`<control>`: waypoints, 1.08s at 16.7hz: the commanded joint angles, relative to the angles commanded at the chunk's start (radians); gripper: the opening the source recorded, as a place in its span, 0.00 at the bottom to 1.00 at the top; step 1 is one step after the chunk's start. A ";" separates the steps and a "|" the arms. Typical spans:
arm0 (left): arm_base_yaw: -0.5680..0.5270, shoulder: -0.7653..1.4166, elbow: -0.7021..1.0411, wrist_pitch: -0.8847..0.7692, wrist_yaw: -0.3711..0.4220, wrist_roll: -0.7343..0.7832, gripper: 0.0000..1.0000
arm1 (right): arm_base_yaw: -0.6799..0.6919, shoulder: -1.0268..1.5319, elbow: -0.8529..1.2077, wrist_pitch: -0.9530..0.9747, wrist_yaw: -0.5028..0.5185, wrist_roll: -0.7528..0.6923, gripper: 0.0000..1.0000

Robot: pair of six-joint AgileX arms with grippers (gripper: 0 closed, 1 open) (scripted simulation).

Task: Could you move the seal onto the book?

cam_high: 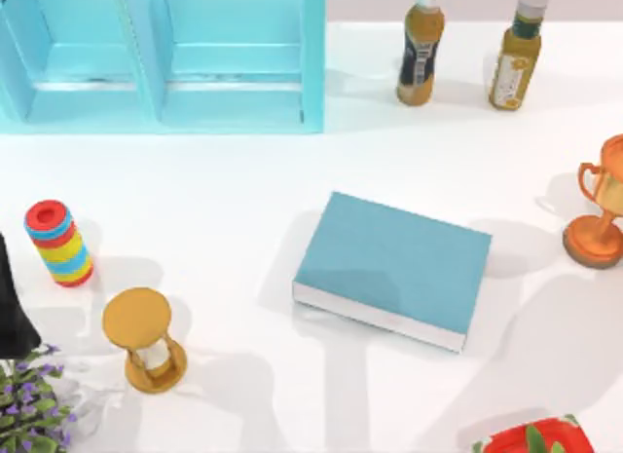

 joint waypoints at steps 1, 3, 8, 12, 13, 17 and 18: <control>0.000 0.000 0.000 0.000 0.000 0.000 1.00 | 0.000 0.000 0.000 0.000 0.000 0.000 1.00; 0.000 0.000 0.000 0.000 0.000 0.000 1.00 | 0.000 0.000 0.000 0.000 0.000 0.000 0.92; 0.000 0.000 0.000 0.000 0.000 0.000 1.00 | 0.000 0.000 0.000 0.000 0.000 0.000 0.55; 0.000 0.000 0.000 0.000 0.000 0.000 1.00 | 0.000 0.000 0.000 0.000 0.000 0.000 0.25; 0.000 0.000 0.000 0.000 0.000 0.000 1.00 | 0.000 0.000 0.000 0.000 0.000 0.000 0.17; 0.000 0.000 0.000 0.000 0.000 0.000 1.00 | 0.000 0.000 0.000 0.000 0.000 0.000 0.00; 0.000 0.000 0.000 0.000 0.000 0.000 1.00 | 0.000 0.000 0.000 0.000 0.000 0.000 0.00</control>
